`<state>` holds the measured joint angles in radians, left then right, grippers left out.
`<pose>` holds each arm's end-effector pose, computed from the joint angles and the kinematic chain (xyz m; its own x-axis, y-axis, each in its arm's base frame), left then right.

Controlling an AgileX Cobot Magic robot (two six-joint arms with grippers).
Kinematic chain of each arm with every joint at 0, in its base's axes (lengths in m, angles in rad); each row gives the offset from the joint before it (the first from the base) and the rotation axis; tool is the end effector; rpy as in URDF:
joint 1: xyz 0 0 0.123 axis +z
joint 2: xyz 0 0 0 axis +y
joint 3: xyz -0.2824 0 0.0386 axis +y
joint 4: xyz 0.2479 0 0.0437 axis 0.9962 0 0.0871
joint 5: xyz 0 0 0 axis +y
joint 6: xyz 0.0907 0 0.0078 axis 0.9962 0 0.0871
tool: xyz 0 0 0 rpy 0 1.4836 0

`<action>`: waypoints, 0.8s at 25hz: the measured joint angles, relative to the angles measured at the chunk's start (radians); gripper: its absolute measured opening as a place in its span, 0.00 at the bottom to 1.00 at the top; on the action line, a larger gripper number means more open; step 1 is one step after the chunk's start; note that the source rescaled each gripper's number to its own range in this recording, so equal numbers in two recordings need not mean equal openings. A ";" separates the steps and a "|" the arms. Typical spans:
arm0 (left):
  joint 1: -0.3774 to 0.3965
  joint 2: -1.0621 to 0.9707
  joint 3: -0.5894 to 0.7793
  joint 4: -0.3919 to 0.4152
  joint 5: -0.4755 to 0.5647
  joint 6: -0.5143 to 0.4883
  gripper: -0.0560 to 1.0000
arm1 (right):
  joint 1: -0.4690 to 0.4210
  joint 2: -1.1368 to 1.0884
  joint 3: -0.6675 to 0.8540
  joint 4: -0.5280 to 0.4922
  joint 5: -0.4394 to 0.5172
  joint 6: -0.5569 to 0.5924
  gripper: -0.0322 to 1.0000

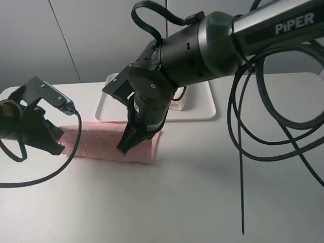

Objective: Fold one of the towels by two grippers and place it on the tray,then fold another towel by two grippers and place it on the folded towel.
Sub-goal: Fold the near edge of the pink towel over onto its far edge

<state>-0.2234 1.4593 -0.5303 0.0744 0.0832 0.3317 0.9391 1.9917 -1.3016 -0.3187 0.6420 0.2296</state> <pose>0.2391 -0.0537 0.1628 -0.6294 0.5478 -0.5512 0.5076 0.8268 0.2422 0.2501 0.3129 0.1568 -0.5327 -0.7758 -0.3381 -0.7703 0.6100 -0.1860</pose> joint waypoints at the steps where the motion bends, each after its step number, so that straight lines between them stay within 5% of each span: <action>1: 0.001 0.000 0.000 0.000 -0.018 -0.002 0.06 | -0.002 0.003 0.000 -0.018 -0.005 0.024 0.04; 4: 0.003 0.002 0.000 0.000 -0.059 -0.006 0.12 | -0.013 0.010 0.000 -0.045 -0.021 0.083 0.04; 13: 0.003 0.112 0.000 -0.009 -0.173 -0.027 0.52 | -0.059 0.065 0.000 -0.113 -0.072 0.279 0.08; 16: 0.007 0.118 0.000 -0.021 -0.216 -0.033 0.55 | -0.061 0.075 0.000 -0.174 -0.091 0.362 0.25; 20: 0.028 0.119 0.000 -0.061 -0.238 -0.033 0.65 | -0.061 0.080 0.000 -0.273 -0.087 0.508 0.62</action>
<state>-0.1956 1.5787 -0.5303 0.0136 -0.1545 0.2984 0.8782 2.0713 -1.3016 -0.5921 0.5553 0.7371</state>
